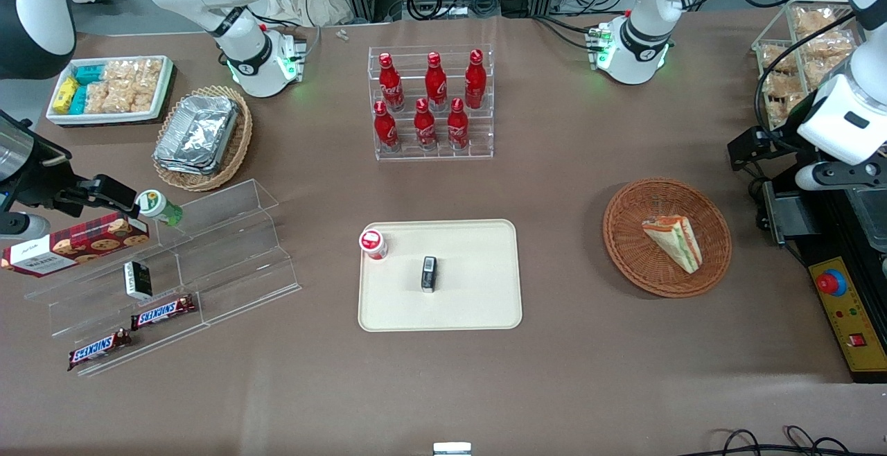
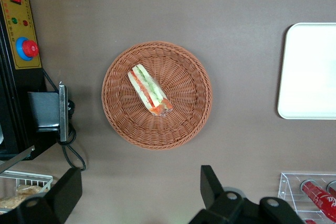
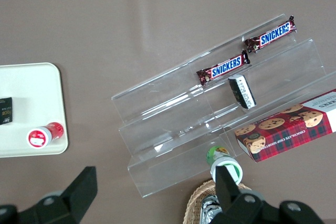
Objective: Place sandwich from basket to tray
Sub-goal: 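Move the left gripper over the sandwich in the wicker basket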
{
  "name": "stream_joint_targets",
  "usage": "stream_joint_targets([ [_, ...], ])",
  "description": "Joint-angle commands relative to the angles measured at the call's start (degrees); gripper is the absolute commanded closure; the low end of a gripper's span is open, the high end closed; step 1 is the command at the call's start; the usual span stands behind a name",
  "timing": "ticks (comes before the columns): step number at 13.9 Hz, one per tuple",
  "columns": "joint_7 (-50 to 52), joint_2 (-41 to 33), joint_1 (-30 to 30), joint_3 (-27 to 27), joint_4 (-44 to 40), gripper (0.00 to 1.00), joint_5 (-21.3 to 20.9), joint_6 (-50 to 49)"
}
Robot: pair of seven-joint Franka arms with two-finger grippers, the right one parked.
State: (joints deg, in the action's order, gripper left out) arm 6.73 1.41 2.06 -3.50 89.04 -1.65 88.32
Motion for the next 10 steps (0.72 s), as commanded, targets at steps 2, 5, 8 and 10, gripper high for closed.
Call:
stream_joint_targets([
  [2,0.0,-1.4,-0.1,0.1,1.3,0.00,-0.5,0.6],
  [5,0.3,-1.2,-0.1,0.1,1.1,0.00,-0.5,0.5],
  [8,0.4,-0.8,0.0,0.0,1.1,0.00,-1.1,0.6],
  [10,2.9,-1.1,0.0,0.0,1.7,0.00,-1.1,0.5],
])
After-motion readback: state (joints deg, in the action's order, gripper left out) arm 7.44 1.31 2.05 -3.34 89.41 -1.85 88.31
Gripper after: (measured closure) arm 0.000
